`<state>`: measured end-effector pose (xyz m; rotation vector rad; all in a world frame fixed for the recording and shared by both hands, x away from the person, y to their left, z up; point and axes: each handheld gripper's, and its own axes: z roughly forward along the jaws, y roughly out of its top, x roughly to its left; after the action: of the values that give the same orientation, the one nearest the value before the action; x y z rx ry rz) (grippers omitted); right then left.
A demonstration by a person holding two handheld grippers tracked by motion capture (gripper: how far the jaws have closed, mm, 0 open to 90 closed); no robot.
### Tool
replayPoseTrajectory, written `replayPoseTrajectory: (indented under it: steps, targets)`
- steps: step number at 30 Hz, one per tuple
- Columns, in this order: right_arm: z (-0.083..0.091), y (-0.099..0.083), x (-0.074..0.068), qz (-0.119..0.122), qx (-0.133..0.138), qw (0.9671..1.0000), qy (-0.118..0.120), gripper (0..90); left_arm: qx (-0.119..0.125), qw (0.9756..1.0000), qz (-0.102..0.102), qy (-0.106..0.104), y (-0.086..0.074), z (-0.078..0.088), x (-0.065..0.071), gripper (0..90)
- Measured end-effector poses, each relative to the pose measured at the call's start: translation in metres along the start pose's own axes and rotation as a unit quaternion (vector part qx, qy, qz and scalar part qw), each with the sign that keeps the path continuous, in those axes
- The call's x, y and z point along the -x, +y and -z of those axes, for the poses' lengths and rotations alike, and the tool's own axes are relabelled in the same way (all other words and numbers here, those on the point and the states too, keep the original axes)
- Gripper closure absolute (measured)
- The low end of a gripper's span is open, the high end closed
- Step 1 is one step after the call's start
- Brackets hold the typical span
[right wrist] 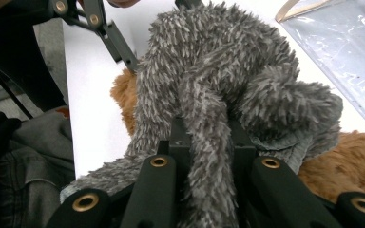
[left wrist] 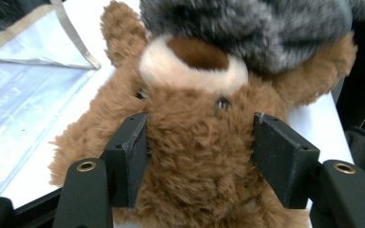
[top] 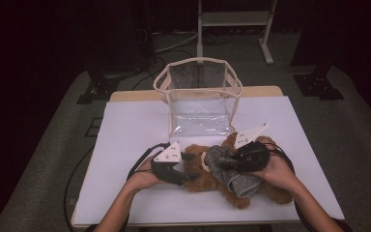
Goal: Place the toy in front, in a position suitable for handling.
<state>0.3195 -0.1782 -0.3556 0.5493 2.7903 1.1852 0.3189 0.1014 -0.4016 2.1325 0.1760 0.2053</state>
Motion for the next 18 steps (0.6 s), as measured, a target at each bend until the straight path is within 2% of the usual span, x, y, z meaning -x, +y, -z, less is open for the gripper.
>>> replayPoseTrajectory:
  steps: [3,7,10,13,14,18]
  targets:
    - [0.011,0.000,0.004,-0.007,0.011,0.9998,-0.012,76.8,-0.009,1.0000,-0.003,0.000,-0.002,-0.001,0.001,38.6]
    - [0.027,-0.001,0.017,-0.022,0.029,0.9987,-0.035,76.7,-0.014,0.9999,-0.006,-0.005,-0.003,0.000,0.001,38.8]
    - [0.032,-0.005,0.028,-0.036,0.031,0.9979,-0.045,76.6,-0.015,0.9998,-0.008,-0.005,-0.003,0.001,0.000,38.8]
    - [0.028,-0.010,0.034,-0.053,0.026,0.9980,-0.022,76.3,-0.009,0.9999,-0.006,-0.004,0.000,0.005,-0.001,38.9]
    - [0.024,-0.011,0.032,-0.050,0.024,0.9983,-0.016,76.3,-0.003,1.0000,-0.003,-0.004,0.001,0.006,0.000,39.1]
    - [0.008,-0.008,0.017,-0.033,0.017,0.9992,0.016,76.5,0.009,0.9998,-0.016,-0.009,0.010,0.007,0.003,37.3]
